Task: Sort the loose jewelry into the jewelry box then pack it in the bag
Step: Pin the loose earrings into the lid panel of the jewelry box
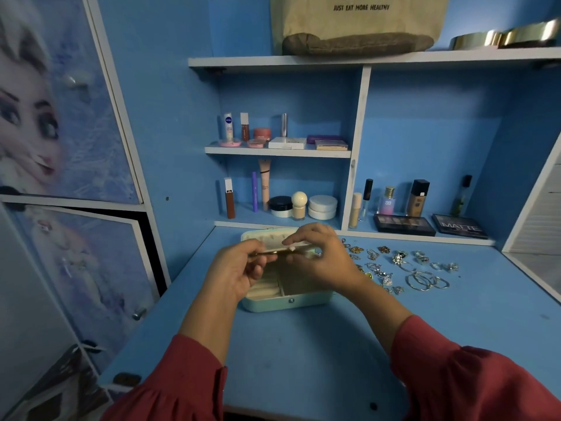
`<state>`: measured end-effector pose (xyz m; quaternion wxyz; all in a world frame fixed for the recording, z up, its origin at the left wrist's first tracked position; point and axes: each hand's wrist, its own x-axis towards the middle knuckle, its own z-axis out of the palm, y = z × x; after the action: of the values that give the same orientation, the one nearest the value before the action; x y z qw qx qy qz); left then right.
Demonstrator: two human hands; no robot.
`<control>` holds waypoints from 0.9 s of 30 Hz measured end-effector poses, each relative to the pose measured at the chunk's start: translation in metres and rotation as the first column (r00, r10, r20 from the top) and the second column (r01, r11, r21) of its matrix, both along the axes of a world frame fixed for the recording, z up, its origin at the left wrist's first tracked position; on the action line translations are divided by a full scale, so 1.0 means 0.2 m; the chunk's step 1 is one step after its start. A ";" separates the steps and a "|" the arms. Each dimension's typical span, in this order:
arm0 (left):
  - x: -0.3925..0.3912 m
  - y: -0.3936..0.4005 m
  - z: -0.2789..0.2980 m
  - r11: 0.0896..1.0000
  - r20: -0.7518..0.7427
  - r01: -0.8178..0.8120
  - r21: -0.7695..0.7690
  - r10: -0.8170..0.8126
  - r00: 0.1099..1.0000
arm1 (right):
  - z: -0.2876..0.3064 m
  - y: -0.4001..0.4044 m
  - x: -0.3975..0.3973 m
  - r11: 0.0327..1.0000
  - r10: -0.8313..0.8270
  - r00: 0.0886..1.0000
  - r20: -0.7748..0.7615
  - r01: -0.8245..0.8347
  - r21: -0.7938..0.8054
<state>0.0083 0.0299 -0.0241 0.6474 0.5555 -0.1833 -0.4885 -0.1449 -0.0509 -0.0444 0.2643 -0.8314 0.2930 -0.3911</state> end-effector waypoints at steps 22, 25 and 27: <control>0.01 0.02 -0.07 0.976 0.185 0.138 0.167 -0.169 0.968 | 0.02 -0.14 -0.41 0.951 -0.270 0.597 -0.756 0.288 -0.113; 0.01 0.02 -0.07 0.976 0.191 0.136 0.169 -0.168 0.967 | 0.03 -0.12 -0.40 0.949 -0.295 0.566 -0.770 0.265 -0.169; 0.01 0.01 -0.07 0.975 0.198 0.135 0.174 -0.169 0.966 | 0.03 -0.11 -0.39 0.947 -0.310 0.544 -0.780 0.252 -0.201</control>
<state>0.0099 0.0328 -0.0391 0.5384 0.6385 -0.2537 -0.4879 -0.2235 -0.0738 -0.0392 0.0106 -0.8676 0.4967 -0.0212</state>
